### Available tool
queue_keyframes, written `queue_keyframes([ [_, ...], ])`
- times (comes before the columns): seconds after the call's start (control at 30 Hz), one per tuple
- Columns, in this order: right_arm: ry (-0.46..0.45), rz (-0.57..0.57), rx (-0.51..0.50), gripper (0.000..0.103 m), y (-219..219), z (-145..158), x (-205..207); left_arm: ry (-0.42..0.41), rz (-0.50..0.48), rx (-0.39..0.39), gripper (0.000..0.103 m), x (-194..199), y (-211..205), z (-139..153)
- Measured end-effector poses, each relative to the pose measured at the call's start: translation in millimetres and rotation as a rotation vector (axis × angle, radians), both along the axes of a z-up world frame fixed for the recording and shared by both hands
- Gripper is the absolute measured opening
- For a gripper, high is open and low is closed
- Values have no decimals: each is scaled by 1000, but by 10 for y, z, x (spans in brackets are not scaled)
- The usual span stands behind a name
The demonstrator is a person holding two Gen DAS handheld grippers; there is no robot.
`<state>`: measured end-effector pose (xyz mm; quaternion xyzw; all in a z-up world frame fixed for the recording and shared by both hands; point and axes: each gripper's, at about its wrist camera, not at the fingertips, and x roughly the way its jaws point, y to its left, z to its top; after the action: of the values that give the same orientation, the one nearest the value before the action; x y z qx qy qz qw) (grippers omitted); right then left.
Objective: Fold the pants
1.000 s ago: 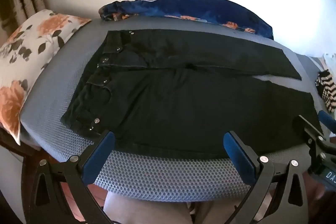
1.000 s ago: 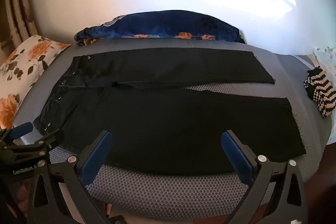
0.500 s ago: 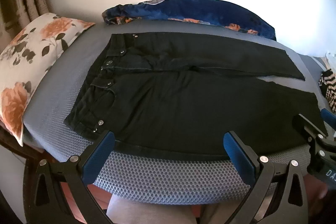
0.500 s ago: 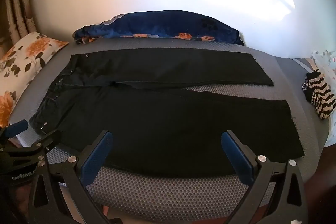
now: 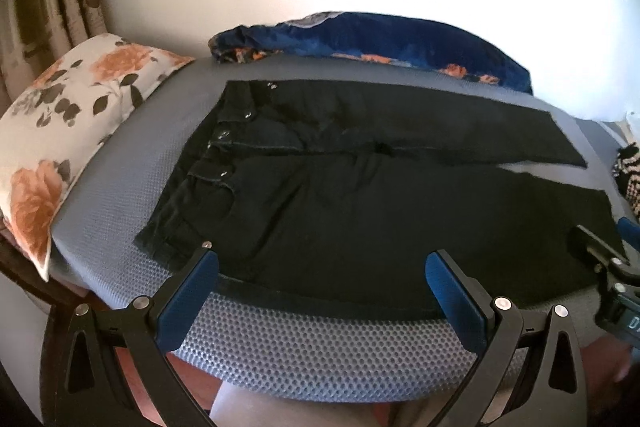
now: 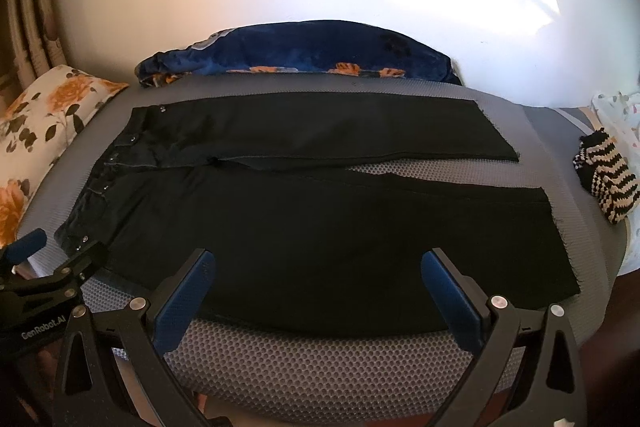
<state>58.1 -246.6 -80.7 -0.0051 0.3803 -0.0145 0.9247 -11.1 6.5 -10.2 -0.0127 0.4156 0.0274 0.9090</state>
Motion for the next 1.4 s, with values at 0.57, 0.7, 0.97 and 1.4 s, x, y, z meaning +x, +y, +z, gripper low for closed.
queue_keyframes([
  [0.57, 3, -12, -11, 102, -20, 16, 85, 25, 17, -29, 103, 62, -6, -36],
  [0.7, 10, -19, -7, 102, -59, -24, 121, 9, -12, -27, 103, 68, -73, -31],
  [0.97, 16, -23, -2, 102, -98, -49, 164, 29, -30, -37, 103, 154, -104, -86],
  [1.4, 13, -23, -8, 102, -76, -56, 191, 26, -23, -33, 103, 203, -76, -152],
])
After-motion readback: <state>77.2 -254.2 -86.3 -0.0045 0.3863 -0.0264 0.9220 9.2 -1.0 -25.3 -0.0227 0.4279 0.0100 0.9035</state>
